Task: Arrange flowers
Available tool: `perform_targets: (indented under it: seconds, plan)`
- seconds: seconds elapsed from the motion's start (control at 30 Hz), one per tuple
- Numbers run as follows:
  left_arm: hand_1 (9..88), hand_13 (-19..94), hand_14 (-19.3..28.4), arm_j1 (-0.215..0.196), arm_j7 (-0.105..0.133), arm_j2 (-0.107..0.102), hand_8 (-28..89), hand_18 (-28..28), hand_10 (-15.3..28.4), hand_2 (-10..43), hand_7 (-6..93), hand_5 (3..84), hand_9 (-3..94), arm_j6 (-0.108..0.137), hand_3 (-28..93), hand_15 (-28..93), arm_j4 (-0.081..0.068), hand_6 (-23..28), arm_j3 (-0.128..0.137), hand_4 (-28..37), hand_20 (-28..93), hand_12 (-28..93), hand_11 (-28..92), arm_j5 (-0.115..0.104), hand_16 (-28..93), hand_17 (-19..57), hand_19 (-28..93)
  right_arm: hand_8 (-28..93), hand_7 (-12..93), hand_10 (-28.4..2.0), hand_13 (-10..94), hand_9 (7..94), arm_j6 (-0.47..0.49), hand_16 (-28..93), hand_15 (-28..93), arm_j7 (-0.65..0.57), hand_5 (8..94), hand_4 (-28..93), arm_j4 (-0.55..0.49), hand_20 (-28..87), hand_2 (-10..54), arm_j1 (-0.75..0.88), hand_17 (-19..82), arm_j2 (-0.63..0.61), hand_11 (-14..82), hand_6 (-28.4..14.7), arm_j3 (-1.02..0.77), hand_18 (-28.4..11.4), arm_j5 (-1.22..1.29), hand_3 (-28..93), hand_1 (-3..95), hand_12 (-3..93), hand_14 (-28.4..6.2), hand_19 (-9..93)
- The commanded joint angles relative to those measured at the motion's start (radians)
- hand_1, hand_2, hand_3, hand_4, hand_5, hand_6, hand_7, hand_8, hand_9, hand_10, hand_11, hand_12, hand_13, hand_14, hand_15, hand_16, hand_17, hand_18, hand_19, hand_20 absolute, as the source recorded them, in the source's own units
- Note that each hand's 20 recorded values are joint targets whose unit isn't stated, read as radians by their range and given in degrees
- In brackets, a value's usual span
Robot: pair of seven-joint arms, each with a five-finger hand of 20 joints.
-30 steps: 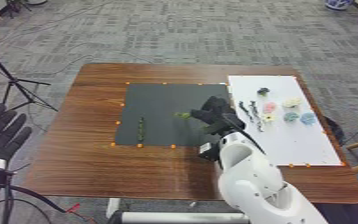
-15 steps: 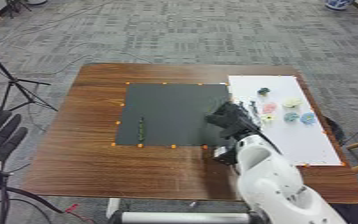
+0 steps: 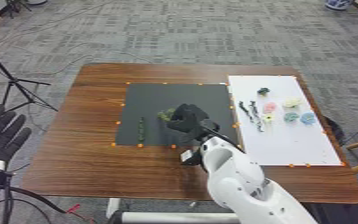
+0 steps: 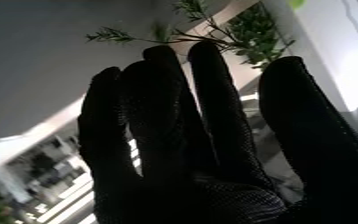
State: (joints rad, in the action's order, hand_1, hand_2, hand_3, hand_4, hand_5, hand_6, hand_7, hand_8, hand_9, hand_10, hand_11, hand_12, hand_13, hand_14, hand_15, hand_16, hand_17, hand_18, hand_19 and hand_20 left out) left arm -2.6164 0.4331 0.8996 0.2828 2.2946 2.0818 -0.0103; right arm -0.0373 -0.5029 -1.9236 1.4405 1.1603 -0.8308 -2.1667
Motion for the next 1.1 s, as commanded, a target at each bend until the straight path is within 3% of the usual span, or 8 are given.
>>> perform_targets:
  seconds: [0.03, 0.37, 0.9, 1.1]
  plan:
    - [23.1, 24, 13.4, -0.003, -0.007, 0.01, -7, 10.5, 13.9, 17.8, 10.2, 37.5, 33.2, 0.001, 66, 25, 0.004, 8.1, -0.001, -28.3, 13, 14, 16, 0.005, -1, -3.0, 17, -10, 15, -20.3, 71, 60.8, 0.064, 28, 70, -0.024, 63.1, -20, 0.02, 38, 5.8, -0.03, 30, 0.024, 13.2, -9.3, 0.069, -26.9, -0.093, 76, 34.3, 13.7, -12.1, 80]
    - [23.0, 24, 13.4, -0.014, 0.004, 0.014, -7, 10.4, 14.0, 17.8, 10.2, 37.6, 33.3, 0.001, 66, 25, 0.007, 8.1, 0.004, -28.3, 13, 14, 17, 0.001, -1, -2.9, 17, -10, 11, -21.8, 71, 62.6, 0.183, 27, 71, -0.087, 64.0, -20, -0.01, 38, 6.7, -0.024, 31, 0.012, 13.4, -10.8, 0.103, -27.9, -0.158, 75, 33.1, 14.2, -12.8, 81]
    - [23.1, 24, 13.4, -0.009, -0.005, 0.02, -6, 10.5, 13.9, 17.8, 10.0, 37.6, 33.3, 0.005, 66, 25, 0.006, 8.3, 0.006, -28.3, 13, 14, 16, 0.003, -1, -3.0, 17, -9, 10, -23.0, 72, 64.8, 0.252, 27, 70, -0.166, 66.8, -19, -0.056, 37, 7.7, 0.008, 31, -0.017, 13.5, -11.5, 0.084, -28.4, -0.147, 72, 31.9, 14.7, -13.6, 82]
    - [23.1, 24, 13.5, 0.006, -0.019, 0.019, -7, 10.5, 13.9, 17.8, 10.1, 37.6, 33.3, 0.009, 66, 25, 0.001, 8.3, 0.005, -28.3, 13, 14, 17, 0.008, -1, -3.0, 17, -9, 10, -22.9, 72, 64.2, 0.24, 27, 70, -0.153, 56.1, -18, -0.065, 36, 5.9, 0.015, 31, -0.015, 14.0, -9.5, 0.085, -28.4, -0.162, 72, 31.5, 15.3, -13.7, 82]
